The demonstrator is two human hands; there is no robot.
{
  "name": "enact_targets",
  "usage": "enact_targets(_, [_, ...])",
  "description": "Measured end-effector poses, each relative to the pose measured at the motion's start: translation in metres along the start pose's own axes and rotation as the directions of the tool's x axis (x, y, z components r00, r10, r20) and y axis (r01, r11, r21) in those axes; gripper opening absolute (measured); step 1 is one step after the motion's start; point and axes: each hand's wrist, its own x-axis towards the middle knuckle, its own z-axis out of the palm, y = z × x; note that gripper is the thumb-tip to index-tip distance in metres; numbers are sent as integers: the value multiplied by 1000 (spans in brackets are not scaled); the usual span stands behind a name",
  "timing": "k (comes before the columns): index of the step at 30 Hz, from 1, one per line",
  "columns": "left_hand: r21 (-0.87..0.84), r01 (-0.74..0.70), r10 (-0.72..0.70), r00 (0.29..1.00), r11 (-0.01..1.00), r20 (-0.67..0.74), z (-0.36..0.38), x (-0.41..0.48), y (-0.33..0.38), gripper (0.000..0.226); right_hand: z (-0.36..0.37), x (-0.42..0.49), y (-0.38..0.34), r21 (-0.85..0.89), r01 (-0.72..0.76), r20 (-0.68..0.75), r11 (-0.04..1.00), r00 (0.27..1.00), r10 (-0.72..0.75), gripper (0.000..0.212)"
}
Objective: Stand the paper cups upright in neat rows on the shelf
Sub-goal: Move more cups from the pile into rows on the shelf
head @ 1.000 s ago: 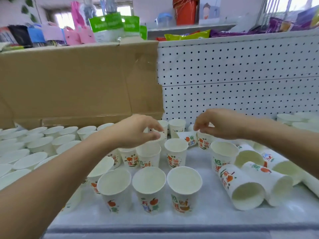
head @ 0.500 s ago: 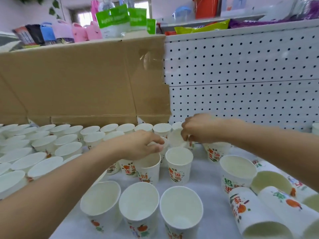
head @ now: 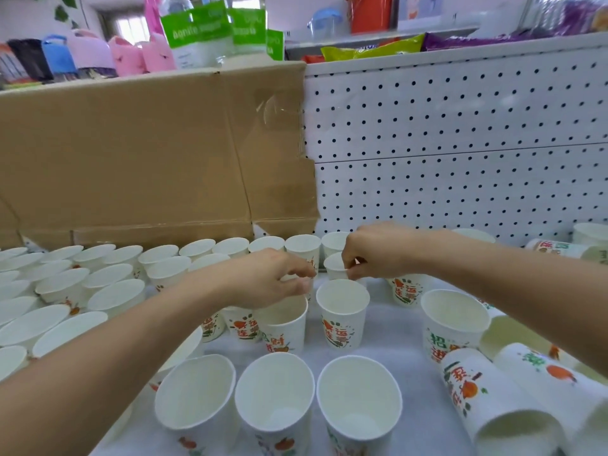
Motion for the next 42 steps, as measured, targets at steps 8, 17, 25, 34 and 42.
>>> enact_targets(8, [-22,-97,94,989,995,-110,-8,7,-2,32,-29,-33,41,341,-188,-119,921,963,241,15])
enact_targets(17, [-10,-194,193,980,981,-49,-1,51,44,40,3,-65,48,152,-301,93,941,953,290,19])
enact_targets(25, [153,-212,246,935,965,-256,-6,104,77,26,-1,-92,68,-39,-338,98,940,935,341,23])
enact_targets(34, [575,7,141,967,818,-212,17,169,104,25,6,-101,81,-53,-312,50,949,948,315,16])
enact_targets(42, [389,166,-121,983,906,-138,-4,181,94,10,9,-104,88,-17,-286,-11,958,958,286,8])
